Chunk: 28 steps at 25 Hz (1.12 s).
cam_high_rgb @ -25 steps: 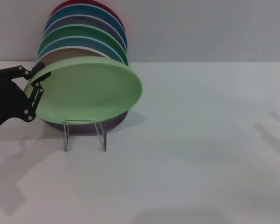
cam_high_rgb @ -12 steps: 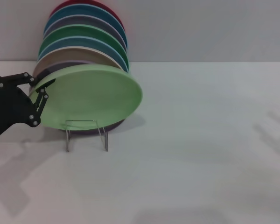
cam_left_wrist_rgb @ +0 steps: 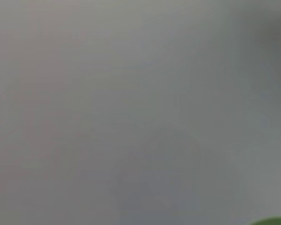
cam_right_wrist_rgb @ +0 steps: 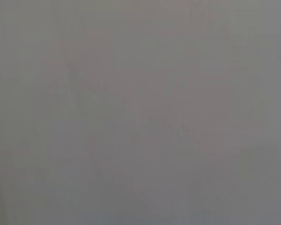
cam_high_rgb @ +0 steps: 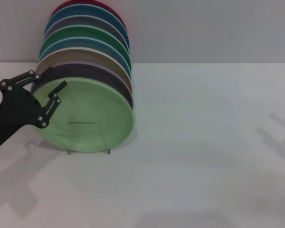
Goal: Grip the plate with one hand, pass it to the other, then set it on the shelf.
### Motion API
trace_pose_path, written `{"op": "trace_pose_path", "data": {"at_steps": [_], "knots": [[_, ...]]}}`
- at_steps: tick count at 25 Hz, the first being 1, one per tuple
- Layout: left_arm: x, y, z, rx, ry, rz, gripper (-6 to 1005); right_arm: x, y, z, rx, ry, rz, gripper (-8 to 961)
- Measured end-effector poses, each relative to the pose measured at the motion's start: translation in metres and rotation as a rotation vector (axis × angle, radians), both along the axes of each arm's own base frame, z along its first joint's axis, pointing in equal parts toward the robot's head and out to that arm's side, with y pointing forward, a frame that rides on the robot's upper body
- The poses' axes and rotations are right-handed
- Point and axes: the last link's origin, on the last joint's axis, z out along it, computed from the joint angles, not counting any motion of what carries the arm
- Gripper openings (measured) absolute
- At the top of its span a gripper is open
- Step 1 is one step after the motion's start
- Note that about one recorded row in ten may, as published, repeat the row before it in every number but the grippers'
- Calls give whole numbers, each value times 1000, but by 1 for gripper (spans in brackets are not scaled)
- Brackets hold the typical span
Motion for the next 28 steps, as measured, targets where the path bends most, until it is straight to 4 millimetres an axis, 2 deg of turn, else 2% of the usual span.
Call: {"op": "trace_pose_path", "data": {"at_steps": [5, 7, 9, 10, 11, 12, 13, 14, 15, 17, 18, 19, 20, 21, 22, 26, 28], "knots": [[0, -4, -2, 32, 9, -10, 231, 0, 0, 0, 0, 0, 2, 745], [1, -10, -1, 70, -17, -24, 319, 0, 0, 0, 0, 0, 1, 746], [2, -18, 7, 163, -105, -12, 407, 1, -1, 1, 11, -7, -1, 747], [1, -26, 20, 287, -223, 29, 451, 4, -3, 0, 34, -25, -8, 747], [1, -26, 20, 287, -223, 29, 484, 4, -3, 0, 34, -25, -8, 748], [0, -31, 26, 355, -293, 48, 516, 6, -4, -1, 49, -38, -12, 748], [-2, -44, 40, 488, -421, 80, 549, 12, -6, -1, 112, -75, -28, 748], [-2, -44, 40, 488, -421, 80, 581, 12, -6, -1, 112, -75, -28, 749], [-8, -54, 47, 553, -467, 111, 614, 21, -7, -2, 200, -104, -54, 749], [-22, -61, 49, 549, -490, 173, 615, 37, -9, -3, 341, -103, -142, 750], [-22, -61, 49, 549, -490, 173, 615, 37, -9, -3, 341, -103, -142, 750], [-36, -63, 51, 526, -528, 247, 616, 43, -9, -2, 385, -101, -181, 751], [-36, -63, 51, 526, -528, 247, 644, 48, -9, -3, 418, -100, -216, 751], [-44, -63, 52, 518, -556, 297, 673, 51, -9, -3, 441, -101, -238, 751], [-44, -63, 52, 518, -556, 297, 701, 51, -9, -3, 441, -101, -238, 752], [-68, -63, 51, 483, -647, 444, 814, 56, -4, -13, 490, -120, -281, 771], [-76, -61, 47, 456, -663, 510, 814, 55, 3, -19, 490, -131, -289, 784]]}}
